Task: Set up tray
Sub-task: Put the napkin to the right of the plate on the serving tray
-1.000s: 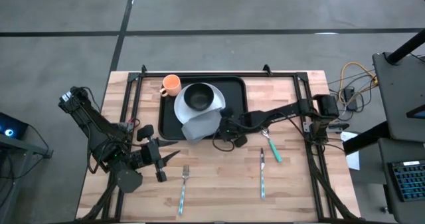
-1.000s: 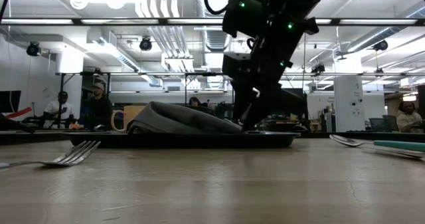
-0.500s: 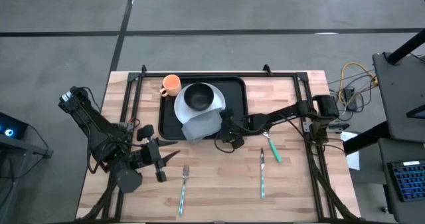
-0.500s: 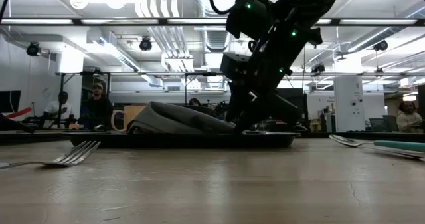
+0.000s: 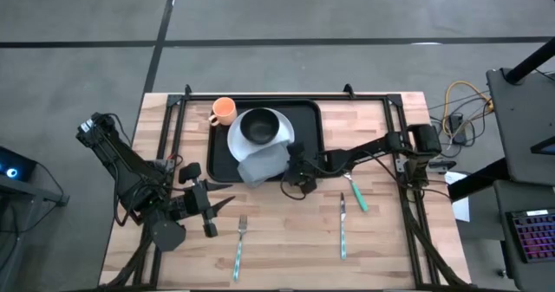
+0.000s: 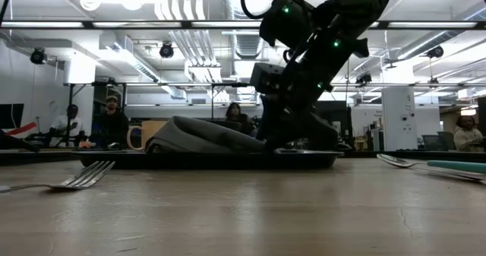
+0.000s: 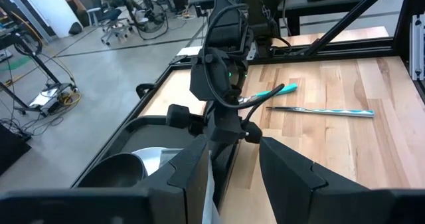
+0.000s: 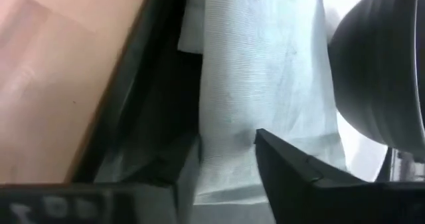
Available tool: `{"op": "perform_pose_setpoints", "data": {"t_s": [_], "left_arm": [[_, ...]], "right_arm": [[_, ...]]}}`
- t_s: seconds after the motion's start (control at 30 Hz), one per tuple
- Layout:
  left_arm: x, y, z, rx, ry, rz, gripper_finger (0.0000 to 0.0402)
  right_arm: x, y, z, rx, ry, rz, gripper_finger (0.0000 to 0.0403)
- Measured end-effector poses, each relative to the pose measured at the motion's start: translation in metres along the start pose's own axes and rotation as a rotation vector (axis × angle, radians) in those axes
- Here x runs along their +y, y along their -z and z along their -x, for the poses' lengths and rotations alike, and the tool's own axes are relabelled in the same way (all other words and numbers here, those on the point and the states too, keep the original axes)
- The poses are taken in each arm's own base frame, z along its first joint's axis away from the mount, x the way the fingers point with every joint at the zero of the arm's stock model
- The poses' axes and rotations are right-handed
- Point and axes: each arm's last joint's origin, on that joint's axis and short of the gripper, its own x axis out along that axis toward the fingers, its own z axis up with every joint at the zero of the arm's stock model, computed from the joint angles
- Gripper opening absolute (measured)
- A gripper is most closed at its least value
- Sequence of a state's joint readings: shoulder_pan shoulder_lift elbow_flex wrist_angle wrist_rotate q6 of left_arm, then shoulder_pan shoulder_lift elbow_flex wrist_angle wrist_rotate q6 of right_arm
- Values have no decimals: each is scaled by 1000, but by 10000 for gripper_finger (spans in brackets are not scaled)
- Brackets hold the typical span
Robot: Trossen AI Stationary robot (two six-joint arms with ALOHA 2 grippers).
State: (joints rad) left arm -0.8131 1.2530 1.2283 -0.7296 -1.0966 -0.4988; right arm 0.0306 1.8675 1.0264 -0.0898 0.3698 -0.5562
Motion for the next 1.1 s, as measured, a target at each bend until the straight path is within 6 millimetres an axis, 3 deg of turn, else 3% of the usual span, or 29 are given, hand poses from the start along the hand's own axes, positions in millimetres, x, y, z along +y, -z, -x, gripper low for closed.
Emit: {"op": "perform_pose_setpoints", "data": {"t_s": [0.2,0.57,0.8,1.1], "left_arm": [[0,0,0,0,0,1,116],[4,-2,2,-6,3,13,116],[5,-2,3,-7,4,16,116],[5,-2,3,-7,3,16,117]], "right_arm": [[0,-1,0,0,6,65,24],[1,-6,12,51,101,179,8],[-15,-27,56,23,217,199,8],[-58,-31,139,45,373,148,8]]}}
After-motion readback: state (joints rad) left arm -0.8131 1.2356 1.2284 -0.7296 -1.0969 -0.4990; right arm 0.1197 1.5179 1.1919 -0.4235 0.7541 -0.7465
